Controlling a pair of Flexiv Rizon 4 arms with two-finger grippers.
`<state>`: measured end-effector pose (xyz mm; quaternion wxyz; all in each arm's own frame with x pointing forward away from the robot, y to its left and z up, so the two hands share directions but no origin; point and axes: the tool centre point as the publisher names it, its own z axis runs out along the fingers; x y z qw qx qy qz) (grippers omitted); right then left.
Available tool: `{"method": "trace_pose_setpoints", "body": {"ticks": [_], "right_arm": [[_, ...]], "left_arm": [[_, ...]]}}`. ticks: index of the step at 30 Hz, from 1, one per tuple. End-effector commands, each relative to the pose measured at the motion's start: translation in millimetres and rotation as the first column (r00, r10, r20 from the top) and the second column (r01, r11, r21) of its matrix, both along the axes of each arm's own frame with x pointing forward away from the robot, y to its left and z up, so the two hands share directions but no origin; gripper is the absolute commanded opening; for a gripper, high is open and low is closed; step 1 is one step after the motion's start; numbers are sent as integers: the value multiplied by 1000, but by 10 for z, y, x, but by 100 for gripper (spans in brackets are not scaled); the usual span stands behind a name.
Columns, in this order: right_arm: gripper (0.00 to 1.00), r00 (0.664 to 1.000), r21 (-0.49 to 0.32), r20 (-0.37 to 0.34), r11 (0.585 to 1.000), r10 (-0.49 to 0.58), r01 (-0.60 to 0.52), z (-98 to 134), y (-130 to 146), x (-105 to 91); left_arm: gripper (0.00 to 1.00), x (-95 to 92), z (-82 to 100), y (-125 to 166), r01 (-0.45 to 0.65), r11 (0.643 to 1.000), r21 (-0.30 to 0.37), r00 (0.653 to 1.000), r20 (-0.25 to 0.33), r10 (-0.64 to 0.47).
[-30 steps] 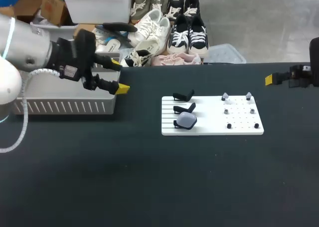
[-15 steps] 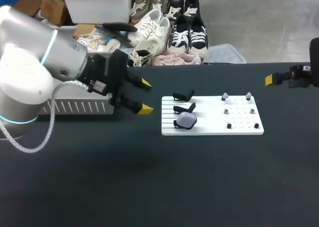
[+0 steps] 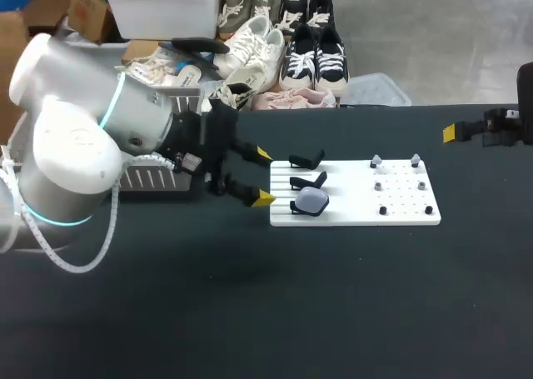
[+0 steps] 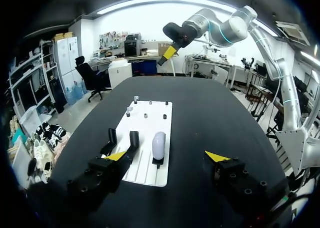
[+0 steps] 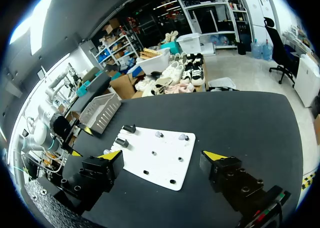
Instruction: Pick up each earbud case from the left stands, insert the matching earbuds, close the lid, and place the case in the box.
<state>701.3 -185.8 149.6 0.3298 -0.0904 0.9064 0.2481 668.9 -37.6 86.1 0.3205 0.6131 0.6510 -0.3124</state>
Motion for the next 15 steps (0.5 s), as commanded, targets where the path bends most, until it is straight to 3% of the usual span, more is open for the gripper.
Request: {"method": "trace_pose_setpoints", "body": {"ticks": [1,7,9,13,15], "right_arm": [[100,1000,3,0,1000,5,-5,-5,-11,10],[100,1000,3,0,1000,5,-5,-5,-11,10],[100,1000,3,0,1000,5,-5,-5,-11,10],[100,1000,3,0,1000,5,-5,-5,-11,10],[100,1000,3,0,1000,5,-5,-5,-11,10]], "left_arm": [[100,-33,-108,-51,-5,1000,-12,1000,11,5],[100,-4,-223,-115,-2,1000,-15,1000,0,2],[79,9,-248,-135,-3,1000,-16,1000,0,3],[85,32,-288,-165,3,1000,-17,1000,-2,-3],[82,42,-312,-179,7,1000,-17,1000,-3,-7]]}}
